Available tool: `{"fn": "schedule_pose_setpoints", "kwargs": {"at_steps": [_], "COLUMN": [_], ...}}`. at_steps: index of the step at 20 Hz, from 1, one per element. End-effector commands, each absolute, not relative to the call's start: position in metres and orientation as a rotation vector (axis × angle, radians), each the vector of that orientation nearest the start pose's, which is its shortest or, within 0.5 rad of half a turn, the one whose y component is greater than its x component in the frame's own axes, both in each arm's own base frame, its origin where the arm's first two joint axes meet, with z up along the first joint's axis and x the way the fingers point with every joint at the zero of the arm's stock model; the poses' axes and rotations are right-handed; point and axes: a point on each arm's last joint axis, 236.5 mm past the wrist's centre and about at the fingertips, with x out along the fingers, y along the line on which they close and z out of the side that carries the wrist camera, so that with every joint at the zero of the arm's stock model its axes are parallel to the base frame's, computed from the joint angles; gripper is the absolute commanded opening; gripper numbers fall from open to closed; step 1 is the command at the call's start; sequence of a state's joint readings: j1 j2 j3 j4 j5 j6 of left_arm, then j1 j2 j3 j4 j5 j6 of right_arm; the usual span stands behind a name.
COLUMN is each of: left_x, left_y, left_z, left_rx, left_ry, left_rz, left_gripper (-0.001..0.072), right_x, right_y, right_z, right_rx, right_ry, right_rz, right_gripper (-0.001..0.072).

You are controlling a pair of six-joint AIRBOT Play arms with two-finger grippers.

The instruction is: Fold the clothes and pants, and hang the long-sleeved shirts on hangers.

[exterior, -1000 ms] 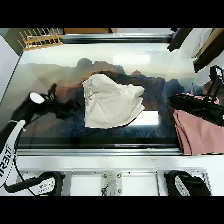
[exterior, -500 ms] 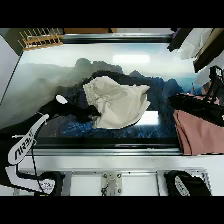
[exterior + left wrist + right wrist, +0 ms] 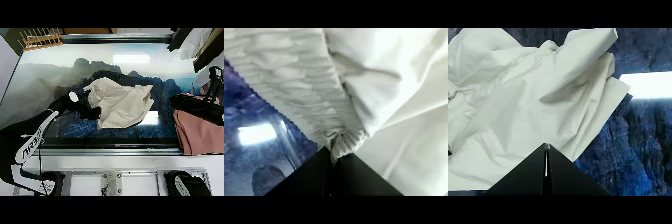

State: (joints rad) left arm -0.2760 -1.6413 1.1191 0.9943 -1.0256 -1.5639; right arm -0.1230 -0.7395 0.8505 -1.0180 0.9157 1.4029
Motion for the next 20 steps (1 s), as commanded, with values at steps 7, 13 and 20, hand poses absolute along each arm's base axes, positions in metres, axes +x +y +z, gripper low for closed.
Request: {"fn": "schedule_pose_setpoints", "kwargs": {"at_steps": [7, 13, 20], "left_x": [0.388, 0.383, 0.383], "left_y": [-0.134, -0.127, -0.127], "left_z": [-0.019, -0.021, -0.021], "left_rx": [-0.425, -0.378, -0.378], "left_ry": [1.324, 1.342, 1.343], "left_rz": [-0.297, -0.290, -0.290], "left_gripper": [0.0009, 0.0009, 0.0009], "right_x": [0.361, 0.406, 0.422], "right_y": [0.017, 0.062, 0.116], "right_z": [-0.022, -0.095, -0.110], "right_rx": [0.482, 0.702, 0.665], "right_ry": [1.155, 1.175, 1.164], "right_rz": [-0.041, 0.049, 0.154], "right_gripper": [0.0606, 0.0508, 0.0508]}}
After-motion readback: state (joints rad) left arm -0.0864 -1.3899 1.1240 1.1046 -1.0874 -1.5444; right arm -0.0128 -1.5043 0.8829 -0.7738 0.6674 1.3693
